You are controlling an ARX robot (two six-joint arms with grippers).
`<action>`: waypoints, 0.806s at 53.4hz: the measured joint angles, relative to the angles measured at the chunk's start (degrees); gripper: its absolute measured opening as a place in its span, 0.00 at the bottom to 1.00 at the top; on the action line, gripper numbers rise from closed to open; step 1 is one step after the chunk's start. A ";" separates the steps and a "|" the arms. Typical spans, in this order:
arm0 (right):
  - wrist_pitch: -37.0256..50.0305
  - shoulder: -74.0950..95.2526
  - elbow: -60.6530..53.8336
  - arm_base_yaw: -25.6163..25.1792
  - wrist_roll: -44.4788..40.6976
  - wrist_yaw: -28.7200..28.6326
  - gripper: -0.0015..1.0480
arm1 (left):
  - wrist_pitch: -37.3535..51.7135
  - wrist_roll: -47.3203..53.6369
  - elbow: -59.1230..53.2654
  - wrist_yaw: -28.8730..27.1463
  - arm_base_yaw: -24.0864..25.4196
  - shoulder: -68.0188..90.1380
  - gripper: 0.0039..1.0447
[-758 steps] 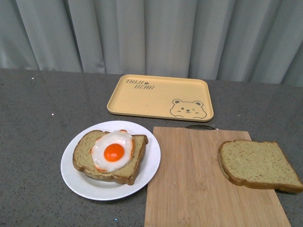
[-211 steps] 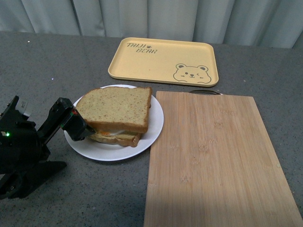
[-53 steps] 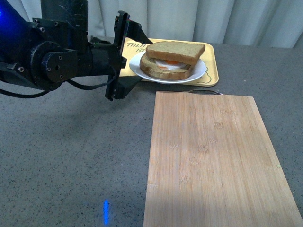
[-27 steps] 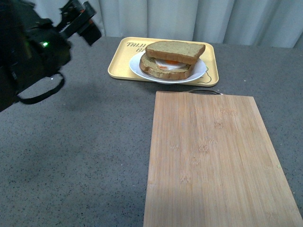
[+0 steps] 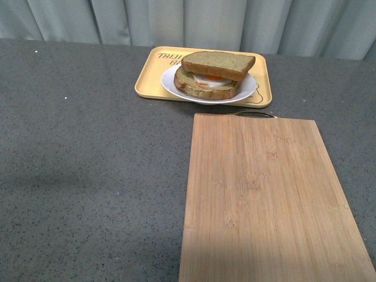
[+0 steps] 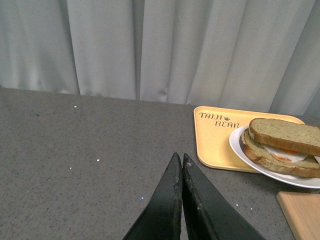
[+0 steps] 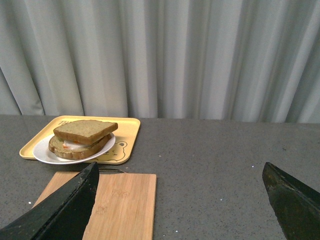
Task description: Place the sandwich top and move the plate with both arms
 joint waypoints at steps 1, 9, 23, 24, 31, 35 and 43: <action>0.00 0.00 0.00 0.02 0.00 0.00 0.91 | -0.42 0.02 -0.59 0.15 0.20 -0.94 0.03; 0.00 0.00 0.00 0.02 0.00 0.00 0.91 | -5.44 0.20 -5.40 3.41 2.78 -10.64 0.03; 0.00 0.00 0.00 0.02 0.00 0.00 0.91 | -23.93 0.55 -9.51 4.68 5.05 -33.44 0.03; 0.00 0.00 0.00 0.02 0.00 0.00 0.91 | -24.65 0.55 -9.73 4.70 5.05 -34.34 0.03; 0.00 0.00 0.00 0.02 0.00 0.00 0.91 | -31.08 0.57 -11.10 4.81 5.05 -42.25 0.03; 0.00 0.00 0.00 0.00 0.00 0.00 0.91 | -33.46 0.57 -11.37 4.79 5.05 -44.92 0.03; 0.00 0.00 0.00 0.02 0.00 0.00 0.91 | -38.23 0.57 -11.41 4.83 5.05 -50.45 0.03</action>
